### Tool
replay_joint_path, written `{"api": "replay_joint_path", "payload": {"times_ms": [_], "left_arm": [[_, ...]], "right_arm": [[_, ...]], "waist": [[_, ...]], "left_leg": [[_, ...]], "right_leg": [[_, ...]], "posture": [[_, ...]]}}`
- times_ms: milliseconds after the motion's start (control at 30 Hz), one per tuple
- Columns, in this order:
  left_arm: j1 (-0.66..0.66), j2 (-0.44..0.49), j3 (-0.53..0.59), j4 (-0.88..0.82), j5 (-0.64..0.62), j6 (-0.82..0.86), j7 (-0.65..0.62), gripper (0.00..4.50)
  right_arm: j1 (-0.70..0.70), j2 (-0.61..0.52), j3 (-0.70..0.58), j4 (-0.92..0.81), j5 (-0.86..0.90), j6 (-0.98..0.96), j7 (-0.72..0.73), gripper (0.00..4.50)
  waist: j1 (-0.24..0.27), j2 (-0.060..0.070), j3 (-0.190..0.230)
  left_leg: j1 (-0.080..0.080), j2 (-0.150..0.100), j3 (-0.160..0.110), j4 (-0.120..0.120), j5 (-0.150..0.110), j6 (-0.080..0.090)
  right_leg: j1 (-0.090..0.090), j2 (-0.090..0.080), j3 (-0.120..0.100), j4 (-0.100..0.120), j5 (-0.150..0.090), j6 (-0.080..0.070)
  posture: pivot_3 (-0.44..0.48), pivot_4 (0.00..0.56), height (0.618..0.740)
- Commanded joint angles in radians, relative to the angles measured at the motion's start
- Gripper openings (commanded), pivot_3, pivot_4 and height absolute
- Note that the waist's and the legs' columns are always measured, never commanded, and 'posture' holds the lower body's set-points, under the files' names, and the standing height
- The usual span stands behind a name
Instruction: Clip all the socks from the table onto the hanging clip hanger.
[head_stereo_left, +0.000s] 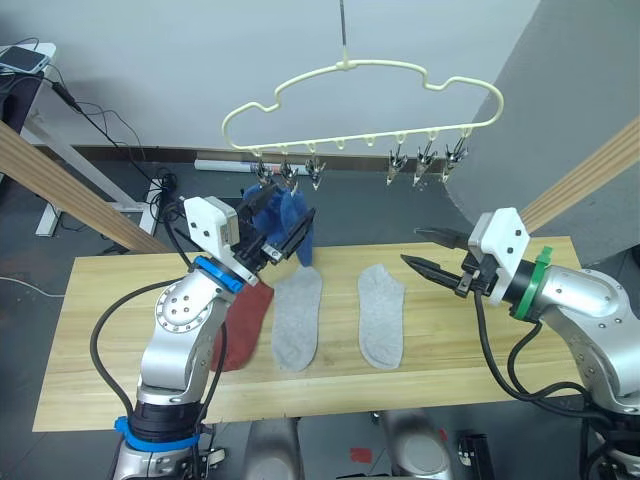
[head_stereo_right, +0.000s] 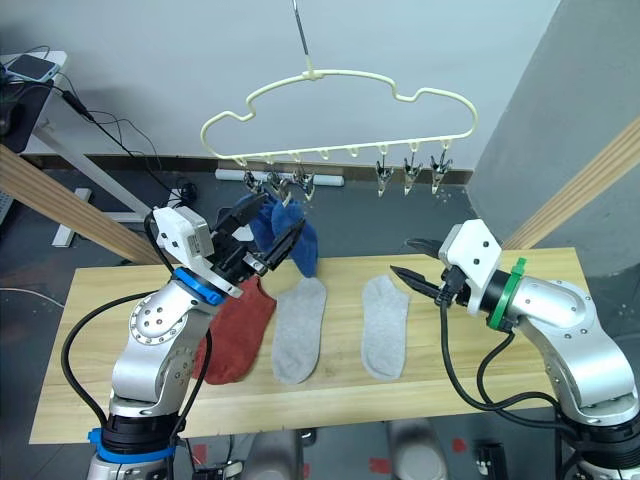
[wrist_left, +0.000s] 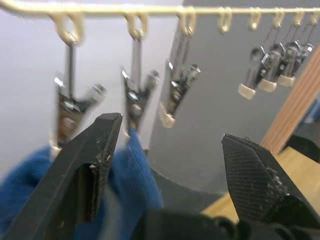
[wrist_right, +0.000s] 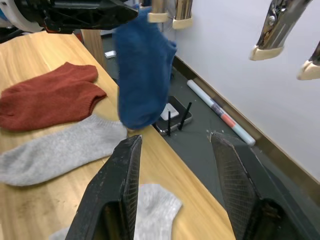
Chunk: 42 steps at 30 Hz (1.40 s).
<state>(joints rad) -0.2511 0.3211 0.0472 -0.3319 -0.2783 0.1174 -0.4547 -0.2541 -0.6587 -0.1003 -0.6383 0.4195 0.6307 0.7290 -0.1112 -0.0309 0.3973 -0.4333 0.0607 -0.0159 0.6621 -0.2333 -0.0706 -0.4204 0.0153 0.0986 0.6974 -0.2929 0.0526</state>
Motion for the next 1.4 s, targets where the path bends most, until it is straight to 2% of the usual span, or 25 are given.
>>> {"api": "replay_joint_path", "payload": {"times_ms": [33,167,800,1400], "left_arm": [[-0.006,-0.021,-0.008,-0.036,0.014,-0.042,0.019,3.21],[-0.033,-0.034,-0.021,-0.014,0.026,-0.042,0.021,2.1],[-0.121,-0.098,-0.044,0.081,0.049,-0.056,0.057,2.1],[-0.181,-0.144,-0.036,0.111,0.062,-0.054,0.104,2.1]], "right_arm": [[0.007,-0.013,-0.054,-0.072,0.051,0.044,-0.035,2.27],[0.023,-0.021,-0.065,-0.091,0.067,0.067,-0.055,2.27],[0.02,-0.073,-0.125,-0.112,0.176,0.129,-0.083,2.27],[-0.026,-0.094,-0.13,-0.081,0.243,0.126,-0.071,2.27]], "waist": [[-0.001,0.0,0.0],[-0.002,0.0,0.0],[-0.004,0.0,0.0],[-0.007,0.0,0.0]], "left_leg": [[0.0,0.0,0.0,0.0,0.0,0.0],[0.0,0.0,0.0,0.0,0.0,0.0],[0.0,0.0,0.0,0.0,0.0,0.0],[0.0,0.0,0.0,0.001,0.0,0.0]], "right_leg": [[0.0,0.0,0.0,0.0,0.0,0.0],[0.0,0.0,0.0,0.0,0.0,0.0],[0.0,0.0,0.0,0.0,0.0,0.0],[0.0,0.0,0.0,0.0,0.0,0.0]], "posture": [[-0.244,0.357,0.73],[-0.253,0.355,0.73],[-0.284,0.355,0.73],[-0.294,0.361,0.73]]}}
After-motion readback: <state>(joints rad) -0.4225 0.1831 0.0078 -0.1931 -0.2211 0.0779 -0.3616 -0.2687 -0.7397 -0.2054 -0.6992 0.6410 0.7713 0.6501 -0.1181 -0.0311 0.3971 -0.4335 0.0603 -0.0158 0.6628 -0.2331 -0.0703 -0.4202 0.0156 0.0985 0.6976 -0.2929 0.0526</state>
